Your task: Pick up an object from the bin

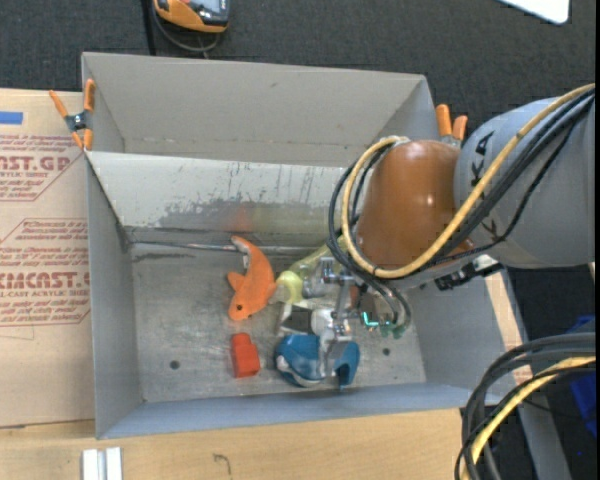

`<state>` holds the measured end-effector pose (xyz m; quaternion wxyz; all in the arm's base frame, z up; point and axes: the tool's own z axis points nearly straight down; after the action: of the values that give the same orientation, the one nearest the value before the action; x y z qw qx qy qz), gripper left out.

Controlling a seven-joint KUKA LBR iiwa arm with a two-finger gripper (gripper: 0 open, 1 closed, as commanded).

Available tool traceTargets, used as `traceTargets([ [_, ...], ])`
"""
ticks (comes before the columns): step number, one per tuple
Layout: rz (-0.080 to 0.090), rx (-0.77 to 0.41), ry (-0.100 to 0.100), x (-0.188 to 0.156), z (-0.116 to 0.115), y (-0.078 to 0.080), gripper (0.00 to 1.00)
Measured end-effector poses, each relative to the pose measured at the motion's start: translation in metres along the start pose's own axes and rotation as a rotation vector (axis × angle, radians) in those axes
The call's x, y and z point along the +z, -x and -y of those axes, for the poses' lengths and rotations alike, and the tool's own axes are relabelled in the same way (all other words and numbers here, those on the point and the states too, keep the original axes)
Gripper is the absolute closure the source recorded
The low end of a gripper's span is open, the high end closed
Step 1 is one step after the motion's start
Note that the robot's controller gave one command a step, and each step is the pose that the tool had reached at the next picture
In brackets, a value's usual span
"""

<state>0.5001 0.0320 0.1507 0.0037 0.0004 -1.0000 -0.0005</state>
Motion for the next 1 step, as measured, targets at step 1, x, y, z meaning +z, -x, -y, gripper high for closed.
traceTargets([
  [1,0.008,0.000,0.000,-0.0036,0.0001,0.0019,0.00],
])
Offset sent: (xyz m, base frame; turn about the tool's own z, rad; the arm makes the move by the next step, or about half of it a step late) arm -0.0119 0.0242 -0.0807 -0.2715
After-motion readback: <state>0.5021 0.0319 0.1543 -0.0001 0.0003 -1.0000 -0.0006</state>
